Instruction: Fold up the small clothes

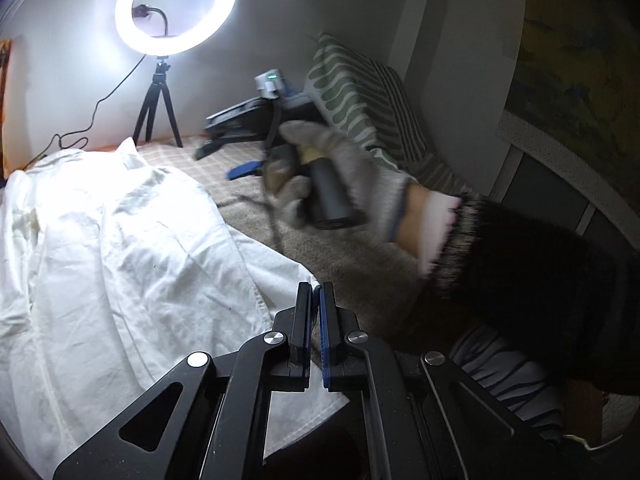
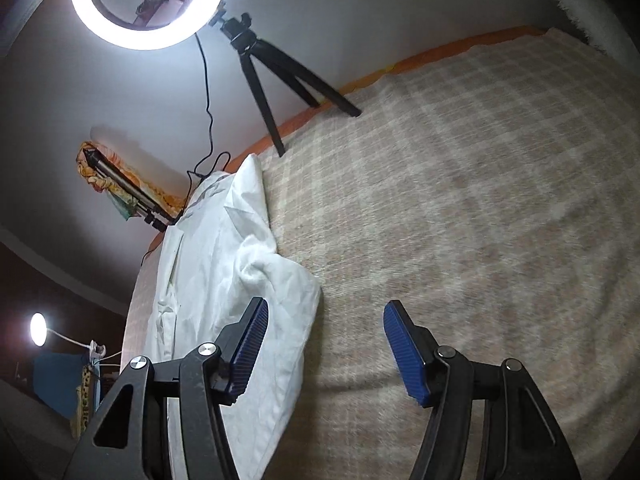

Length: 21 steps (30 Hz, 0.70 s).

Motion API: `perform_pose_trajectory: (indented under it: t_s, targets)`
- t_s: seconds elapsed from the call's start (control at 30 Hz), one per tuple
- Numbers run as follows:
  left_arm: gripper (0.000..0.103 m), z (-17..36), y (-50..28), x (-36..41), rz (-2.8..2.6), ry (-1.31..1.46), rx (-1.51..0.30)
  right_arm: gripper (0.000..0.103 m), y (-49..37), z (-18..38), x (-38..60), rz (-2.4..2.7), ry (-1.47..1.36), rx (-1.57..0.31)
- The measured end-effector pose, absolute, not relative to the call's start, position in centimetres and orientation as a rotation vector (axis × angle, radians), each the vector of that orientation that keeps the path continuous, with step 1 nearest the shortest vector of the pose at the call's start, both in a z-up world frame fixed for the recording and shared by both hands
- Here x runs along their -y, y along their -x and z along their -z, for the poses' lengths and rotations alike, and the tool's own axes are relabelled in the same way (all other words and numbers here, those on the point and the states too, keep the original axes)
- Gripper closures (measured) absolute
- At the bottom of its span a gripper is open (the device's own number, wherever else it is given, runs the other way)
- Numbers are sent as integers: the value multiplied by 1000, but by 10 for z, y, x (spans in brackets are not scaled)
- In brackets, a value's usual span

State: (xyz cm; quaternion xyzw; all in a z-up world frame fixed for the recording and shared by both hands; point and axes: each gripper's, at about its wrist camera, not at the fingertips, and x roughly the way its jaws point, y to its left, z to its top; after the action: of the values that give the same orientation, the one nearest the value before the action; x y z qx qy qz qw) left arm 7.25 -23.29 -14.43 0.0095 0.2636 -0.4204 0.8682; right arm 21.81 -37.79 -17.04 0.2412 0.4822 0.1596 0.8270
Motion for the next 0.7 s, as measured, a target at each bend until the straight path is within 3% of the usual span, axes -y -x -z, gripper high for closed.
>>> perform_pose_trajectory:
  t_s: [0.07,0.2,0.23,0.3,0.37,0.7]
  targets:
    - [101,146,-70,231,880,-18,-550,43,-230,177,361,-369,-490,-1052]
    - [101,151,-70,221,873,1,-555,64,-244,191,337,-381,-437,-1111]
    - [101,152,-69,218,871,6,-557,65,-244,193,334,-384,-432,-1114]
    - [101,155,-72,211,867,27,-563,87,-244,192,329,-388,-419,-1111]
    - [101,160,-71,202,856,49,-570,94,-244,189,324,-385,-416,-1111]
    - [101,174,-65,150,780,182,-601,101,-244,150,281,-333,-340,-1069]
